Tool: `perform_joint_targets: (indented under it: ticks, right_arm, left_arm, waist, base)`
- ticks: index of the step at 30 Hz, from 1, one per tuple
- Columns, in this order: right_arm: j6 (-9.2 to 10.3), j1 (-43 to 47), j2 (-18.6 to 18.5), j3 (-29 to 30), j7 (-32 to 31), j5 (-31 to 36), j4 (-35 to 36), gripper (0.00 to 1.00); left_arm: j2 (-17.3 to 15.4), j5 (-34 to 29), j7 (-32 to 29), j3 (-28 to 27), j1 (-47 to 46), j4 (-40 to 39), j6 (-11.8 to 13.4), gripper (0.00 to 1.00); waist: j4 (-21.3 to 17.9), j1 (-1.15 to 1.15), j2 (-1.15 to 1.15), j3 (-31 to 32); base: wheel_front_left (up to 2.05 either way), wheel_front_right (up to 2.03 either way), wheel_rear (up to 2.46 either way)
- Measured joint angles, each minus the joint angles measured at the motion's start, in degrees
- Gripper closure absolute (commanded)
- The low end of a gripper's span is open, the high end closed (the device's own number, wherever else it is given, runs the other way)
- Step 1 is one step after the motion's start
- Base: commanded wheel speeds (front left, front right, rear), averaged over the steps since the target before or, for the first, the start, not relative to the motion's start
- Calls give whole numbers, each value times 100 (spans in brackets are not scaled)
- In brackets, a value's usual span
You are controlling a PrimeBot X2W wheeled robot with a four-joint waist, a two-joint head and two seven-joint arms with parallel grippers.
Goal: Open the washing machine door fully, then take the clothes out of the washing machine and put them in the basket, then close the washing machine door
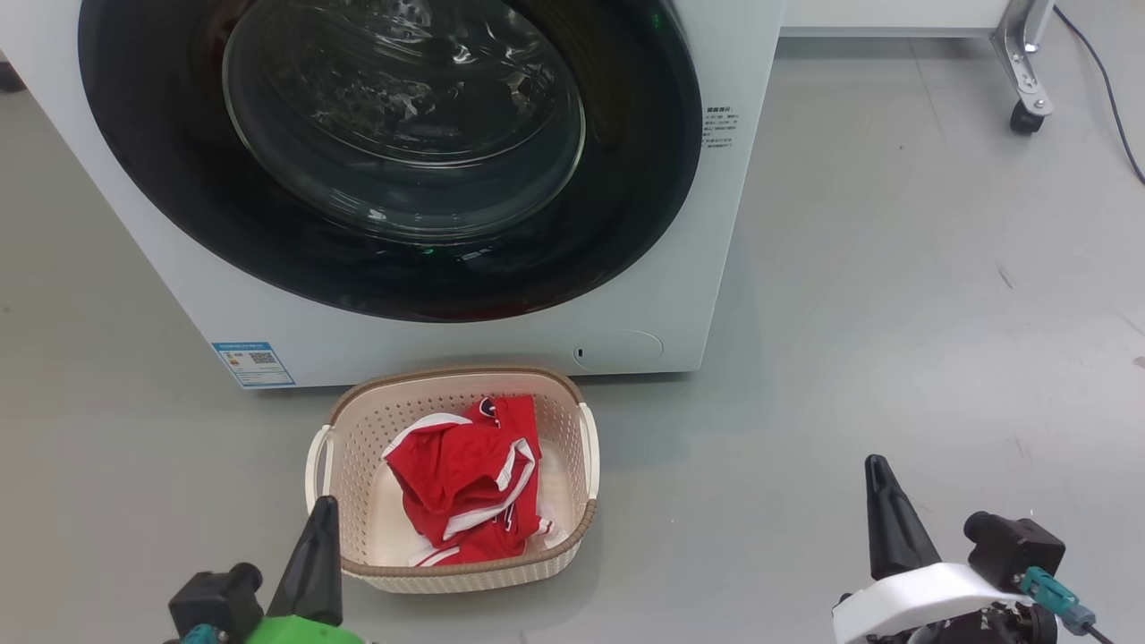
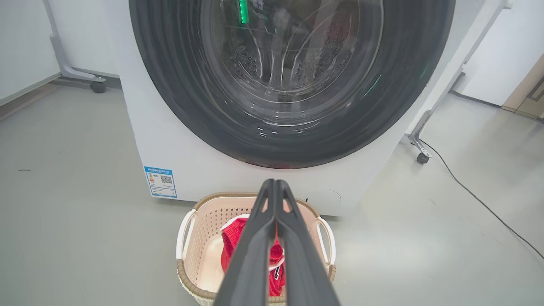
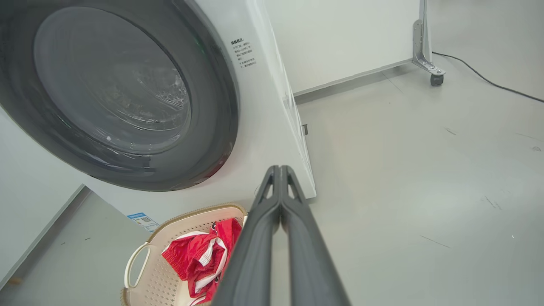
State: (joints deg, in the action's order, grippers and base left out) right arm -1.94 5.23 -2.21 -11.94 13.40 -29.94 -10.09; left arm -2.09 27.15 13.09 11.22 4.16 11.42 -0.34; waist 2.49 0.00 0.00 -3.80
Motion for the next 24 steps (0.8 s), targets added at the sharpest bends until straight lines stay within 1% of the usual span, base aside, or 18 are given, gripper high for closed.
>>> perform_joint_targets:
  ticks: [5,8,17,24]
  right_arm:
    - [0,-4,-1,100,-76,-378,11,100]
    - [0,-8,-10,153,-118,-628,13,100]
    - [-2,-37,-67,296,-302,-1338,14,100]
    - [-45,-120,-121,403,-426,-1880,9,100]
  left_arm:
    - [-1,404,-120,-93,-1,-8,-8,100]
    - [-1,659,-179,-137,-3,-11,-54,100]
    - [-13,1373,-354,-247,-16,-10,-59,100]
    - [-57,1900,-490,-349,-43,9,-156,100]
  waist:
    - [-14,0,0,19]
    - [-23,0,0,31]
    - [-48,0,0,67]
    - [-68,0,0,95]
  base:
    - [0,0,0]
    - [0,0,0]
    - [0,0,0]
    - [0,0,0]
